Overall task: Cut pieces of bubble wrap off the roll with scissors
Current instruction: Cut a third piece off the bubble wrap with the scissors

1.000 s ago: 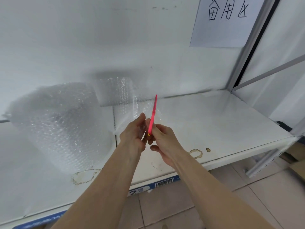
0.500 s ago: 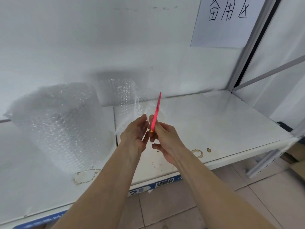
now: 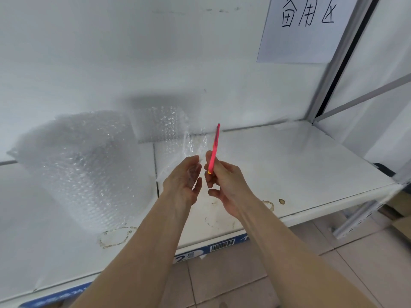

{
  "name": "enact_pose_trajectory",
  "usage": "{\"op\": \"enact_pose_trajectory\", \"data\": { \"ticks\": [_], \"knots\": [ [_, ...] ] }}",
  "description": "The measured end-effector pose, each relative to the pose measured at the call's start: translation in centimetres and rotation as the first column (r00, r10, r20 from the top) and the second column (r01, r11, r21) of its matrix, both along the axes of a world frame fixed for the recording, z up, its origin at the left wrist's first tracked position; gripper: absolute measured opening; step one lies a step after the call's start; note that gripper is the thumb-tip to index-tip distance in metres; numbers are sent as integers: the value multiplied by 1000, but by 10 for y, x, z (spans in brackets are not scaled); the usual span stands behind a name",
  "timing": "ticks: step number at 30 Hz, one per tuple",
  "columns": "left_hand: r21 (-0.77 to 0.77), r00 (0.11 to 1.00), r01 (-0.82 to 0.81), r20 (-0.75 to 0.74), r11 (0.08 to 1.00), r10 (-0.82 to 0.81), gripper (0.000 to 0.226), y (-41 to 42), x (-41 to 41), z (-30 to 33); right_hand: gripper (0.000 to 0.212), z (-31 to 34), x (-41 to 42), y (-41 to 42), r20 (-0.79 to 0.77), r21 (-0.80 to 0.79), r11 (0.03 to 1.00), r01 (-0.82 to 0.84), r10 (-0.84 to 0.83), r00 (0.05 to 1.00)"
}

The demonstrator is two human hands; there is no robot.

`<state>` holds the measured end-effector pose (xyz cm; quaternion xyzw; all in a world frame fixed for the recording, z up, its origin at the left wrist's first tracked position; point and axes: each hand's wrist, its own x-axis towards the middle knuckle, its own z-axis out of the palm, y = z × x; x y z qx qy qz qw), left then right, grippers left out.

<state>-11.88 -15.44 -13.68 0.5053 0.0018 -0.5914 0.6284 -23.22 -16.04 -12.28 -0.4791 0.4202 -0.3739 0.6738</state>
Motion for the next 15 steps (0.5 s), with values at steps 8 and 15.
{"op": "enact_pose_trajectory", "data": {
  "ticks": [8,15],
  "knots": [
    [6,1000,-17,12,1000,17,20,3,-3,4,40,2,-2,-3,15,19,1000,14,-15,1000],
    [28,1000,-24,12,999,24,24,4,-4,4,38,1,-5,-6,22,19,999,47,-47,999]
  ]
}}
